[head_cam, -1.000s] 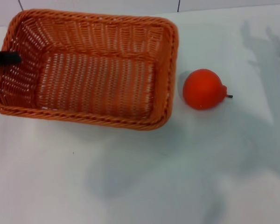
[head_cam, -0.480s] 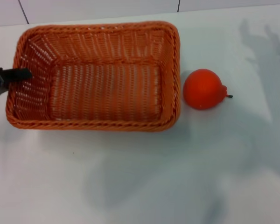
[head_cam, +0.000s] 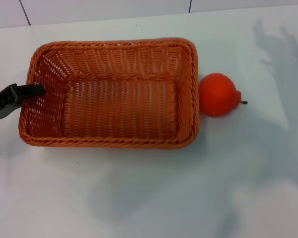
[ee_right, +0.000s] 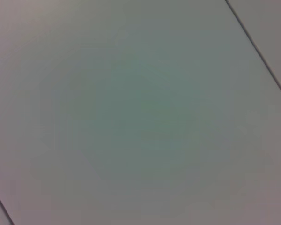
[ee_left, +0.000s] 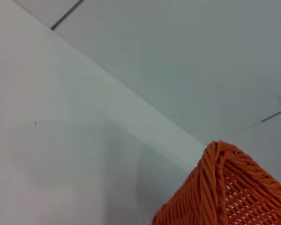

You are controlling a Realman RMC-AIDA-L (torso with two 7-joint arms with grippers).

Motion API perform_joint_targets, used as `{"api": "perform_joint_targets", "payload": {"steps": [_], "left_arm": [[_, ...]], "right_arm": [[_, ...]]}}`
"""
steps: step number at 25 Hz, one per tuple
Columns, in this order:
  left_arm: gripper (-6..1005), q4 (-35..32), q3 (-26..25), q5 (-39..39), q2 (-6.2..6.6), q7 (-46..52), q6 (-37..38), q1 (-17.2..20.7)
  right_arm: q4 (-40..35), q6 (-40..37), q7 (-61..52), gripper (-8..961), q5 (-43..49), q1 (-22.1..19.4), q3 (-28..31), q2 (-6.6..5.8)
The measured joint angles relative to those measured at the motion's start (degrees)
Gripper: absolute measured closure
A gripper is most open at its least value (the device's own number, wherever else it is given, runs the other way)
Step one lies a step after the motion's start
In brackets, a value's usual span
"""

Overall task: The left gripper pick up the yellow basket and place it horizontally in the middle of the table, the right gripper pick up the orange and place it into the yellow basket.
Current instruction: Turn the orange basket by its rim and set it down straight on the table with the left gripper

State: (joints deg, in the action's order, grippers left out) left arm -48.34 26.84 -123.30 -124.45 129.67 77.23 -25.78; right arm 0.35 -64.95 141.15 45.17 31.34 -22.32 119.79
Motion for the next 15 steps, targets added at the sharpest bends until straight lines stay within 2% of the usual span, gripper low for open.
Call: {"api": "perform_joint_targets", "payload": {"steps": [7,12,15], "left_arm": [[825,0.3,1.1,0.1,0.19,0.7,0.8,0.0],[637,0.3,1.0,0.2,0.26,0.8,1.7,0.3],[571,0.3,0.9,0.5,0.36,0.8,2.2,0.6]], "right_arm": [[0.0,0.1,0.0,275,0.0,0.2,0.0,0.0],[0.0,0.5,0.0,275,0.0,0.3,-0.1,0.0],[0.0,0.5,0.0,275,0.5,0.3,-0.7,0.0]]}}
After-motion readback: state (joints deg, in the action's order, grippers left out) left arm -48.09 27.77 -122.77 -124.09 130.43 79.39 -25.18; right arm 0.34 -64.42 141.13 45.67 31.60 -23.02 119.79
